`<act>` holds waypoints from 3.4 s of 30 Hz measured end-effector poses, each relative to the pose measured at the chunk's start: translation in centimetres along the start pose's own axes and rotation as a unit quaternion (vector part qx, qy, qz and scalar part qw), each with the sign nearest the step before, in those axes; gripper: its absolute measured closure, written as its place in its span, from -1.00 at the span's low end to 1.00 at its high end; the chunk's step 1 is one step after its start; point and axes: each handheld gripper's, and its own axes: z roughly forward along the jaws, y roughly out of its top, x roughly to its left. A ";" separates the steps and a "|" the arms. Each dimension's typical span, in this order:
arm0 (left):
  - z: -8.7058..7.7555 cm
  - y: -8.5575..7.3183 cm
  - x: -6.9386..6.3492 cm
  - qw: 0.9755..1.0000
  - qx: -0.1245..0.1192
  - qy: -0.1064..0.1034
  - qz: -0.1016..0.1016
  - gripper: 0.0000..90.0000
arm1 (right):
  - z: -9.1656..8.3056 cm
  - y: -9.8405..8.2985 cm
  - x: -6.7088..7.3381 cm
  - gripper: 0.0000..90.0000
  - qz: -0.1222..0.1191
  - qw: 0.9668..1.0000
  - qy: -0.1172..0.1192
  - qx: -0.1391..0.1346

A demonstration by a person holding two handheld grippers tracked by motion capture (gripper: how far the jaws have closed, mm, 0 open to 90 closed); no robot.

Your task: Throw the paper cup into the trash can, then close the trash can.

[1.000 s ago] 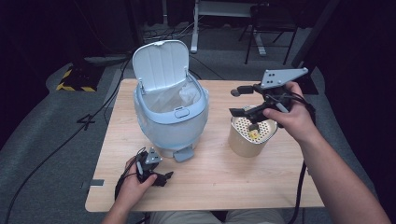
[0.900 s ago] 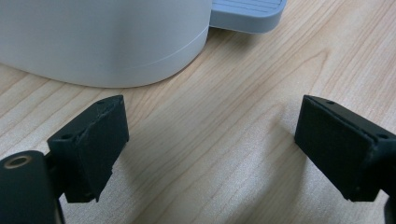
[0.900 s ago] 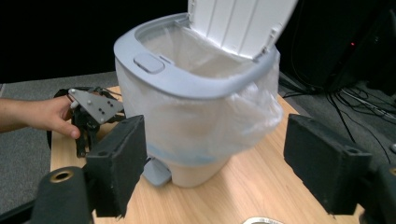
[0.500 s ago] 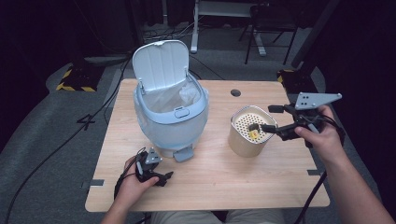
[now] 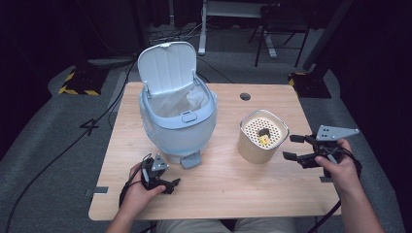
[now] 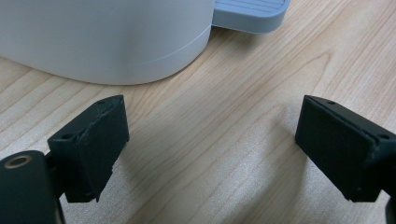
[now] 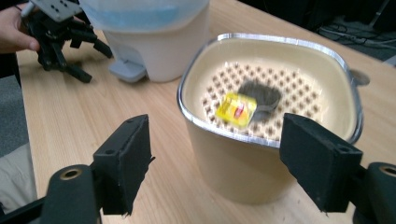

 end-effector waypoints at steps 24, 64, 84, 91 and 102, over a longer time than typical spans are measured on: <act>-0.2 -0.2 -0.2 1.000 -0.008 0.015 -0.023 -0.62 | 4.0 -10.2 -1.9 -0.46 0.047 0.993 -0.064 0.084; -14.2 7.3 0.7 0.986 -0.161 -0.033 -0.013 -0.40 | 5.1 -11.6 -1.7 -0.60 0.037 0.990 -0.090 0.099; -19.2 11.5 4.3 0.975 -0.219 -0.004 -0.037 -0.35 | 5.0 -11.6 -1.7 -0.58 0.039 0.990 -0.088 0.098; -20.0 13.5 5.6 0.970 -0.237 0.016 -0.042 -0.35 | 5.0 -11.6 -1.7 -0.58 0.039 0.990 -0.088 0.099; -20.1 15.9 6.8 0.963 -0.258 0.052 -0.052 -0.32 | 5.0 -11.6 -1.7 -0.58 0.040 0.990 -0.089 0.099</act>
